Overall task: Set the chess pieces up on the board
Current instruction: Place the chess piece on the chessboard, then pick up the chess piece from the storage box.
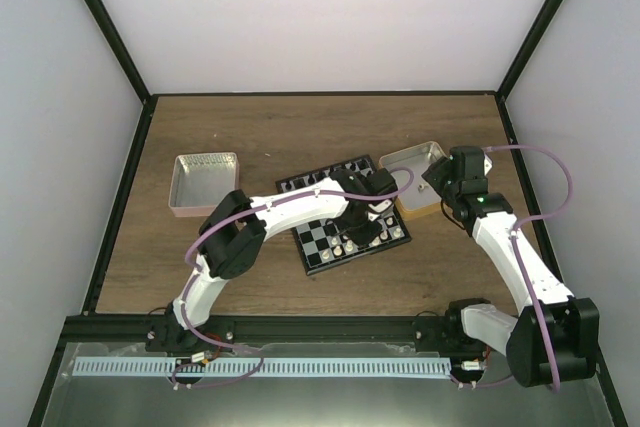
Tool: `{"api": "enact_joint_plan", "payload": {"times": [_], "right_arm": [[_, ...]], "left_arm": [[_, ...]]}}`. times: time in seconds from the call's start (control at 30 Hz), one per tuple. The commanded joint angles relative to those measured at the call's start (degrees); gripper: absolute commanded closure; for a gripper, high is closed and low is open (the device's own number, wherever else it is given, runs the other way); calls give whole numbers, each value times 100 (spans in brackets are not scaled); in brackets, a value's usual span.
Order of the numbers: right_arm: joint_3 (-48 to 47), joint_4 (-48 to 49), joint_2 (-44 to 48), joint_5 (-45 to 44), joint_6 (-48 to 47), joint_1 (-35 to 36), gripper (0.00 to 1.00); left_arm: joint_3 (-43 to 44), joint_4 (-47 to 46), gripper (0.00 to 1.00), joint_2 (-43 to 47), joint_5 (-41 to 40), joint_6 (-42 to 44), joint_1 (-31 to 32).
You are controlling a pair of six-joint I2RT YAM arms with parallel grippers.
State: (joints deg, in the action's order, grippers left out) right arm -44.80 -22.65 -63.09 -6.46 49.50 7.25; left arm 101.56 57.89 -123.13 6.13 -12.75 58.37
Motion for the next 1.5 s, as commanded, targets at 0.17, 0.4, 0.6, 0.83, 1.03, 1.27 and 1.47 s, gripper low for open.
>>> {"api": "enact_joint_plan", "payload": {"times": [0.17, 0.4, 0.6, 0.83, 1.03, 1.27, 1.47], "right_arm": [[56, 33, 58, -48, -59, -57, 33], [53, 11, 69, -33, -79, -57, 33], [49, -15, 113, -22, -85, -57, 33], [-4, -25, 121, 23, -173, -57, 33], [-213, -61, -264, 265, -760, -59, 43], [-697, -266, -1713, 347, -1139, -37, 54], [-1482, -335, -2816, -149, -1118, 11, 54]], "left_arm": [[45, -52, 81, -5, -39, 37, 43], [10, -198, 80, 36, 112, 32, 33], [4, -192, 75, 56, 83, 3, 33], [42, -226, 67, 347, -57, -64, 2], [-230, -709, 61, 1054, -194, -295, -221], [-1196, -1820, 60, 2004, -611, -520, -800], [-2184, -2638, 58, 2771, -476, -605, -1300]]}}
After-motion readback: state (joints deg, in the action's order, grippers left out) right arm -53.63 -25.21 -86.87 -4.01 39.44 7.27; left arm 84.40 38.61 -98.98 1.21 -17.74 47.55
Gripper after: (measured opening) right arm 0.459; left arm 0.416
